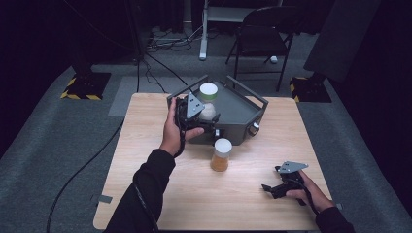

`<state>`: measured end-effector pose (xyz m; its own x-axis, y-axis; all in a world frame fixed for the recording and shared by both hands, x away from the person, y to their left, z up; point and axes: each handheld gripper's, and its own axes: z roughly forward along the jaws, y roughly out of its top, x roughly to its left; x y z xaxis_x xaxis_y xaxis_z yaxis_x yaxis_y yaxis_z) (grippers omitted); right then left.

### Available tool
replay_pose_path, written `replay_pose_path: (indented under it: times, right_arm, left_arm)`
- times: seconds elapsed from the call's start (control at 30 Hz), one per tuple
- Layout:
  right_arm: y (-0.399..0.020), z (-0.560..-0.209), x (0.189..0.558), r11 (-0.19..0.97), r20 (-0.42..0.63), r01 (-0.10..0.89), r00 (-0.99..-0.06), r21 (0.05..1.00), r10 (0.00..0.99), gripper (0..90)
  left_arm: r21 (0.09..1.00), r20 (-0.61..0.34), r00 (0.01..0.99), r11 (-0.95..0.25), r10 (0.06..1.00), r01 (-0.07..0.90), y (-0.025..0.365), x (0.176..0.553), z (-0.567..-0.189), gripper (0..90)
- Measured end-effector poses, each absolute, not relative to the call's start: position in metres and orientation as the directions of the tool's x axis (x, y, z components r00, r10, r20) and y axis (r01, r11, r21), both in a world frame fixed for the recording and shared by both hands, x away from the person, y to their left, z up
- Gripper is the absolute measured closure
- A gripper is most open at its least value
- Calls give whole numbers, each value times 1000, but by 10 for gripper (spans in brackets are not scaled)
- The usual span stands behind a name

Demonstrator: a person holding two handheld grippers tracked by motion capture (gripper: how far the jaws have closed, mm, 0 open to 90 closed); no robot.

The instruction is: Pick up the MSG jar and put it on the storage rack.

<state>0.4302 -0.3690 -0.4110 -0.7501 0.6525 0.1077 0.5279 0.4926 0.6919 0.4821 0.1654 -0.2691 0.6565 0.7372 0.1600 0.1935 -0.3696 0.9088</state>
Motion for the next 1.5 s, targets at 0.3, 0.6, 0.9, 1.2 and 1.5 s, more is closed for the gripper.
replay_pose_path:
  times: [0.3,0.6,0.9,1.2,1.5]
  right_arm:
    - [-369,-411,430,492,108,528,-750,692,653,0]
    - [-369,-411,430,493,108,528,-750,692,652,0]
    - [-369,-411,430,493,108,528,-750,692,652,0]
    - [-369,-411,430,493,108,528,-750,692,652,0]
    - [-369,-411,430,493,108,528,-750,692,653,0]
  left_arm:
    - [889,202,650,-416,732,193,173,467,-288,4]
    - [850,222,669,-477,709,223,182,460,-304,4]
    - [818,223,694,-519,684,248,188,450,-321,4]
    - [779,232,717,-567,657,267,191,438,-337,5]
    - [757,196,729,-574,656,313,200,430,-347,6]
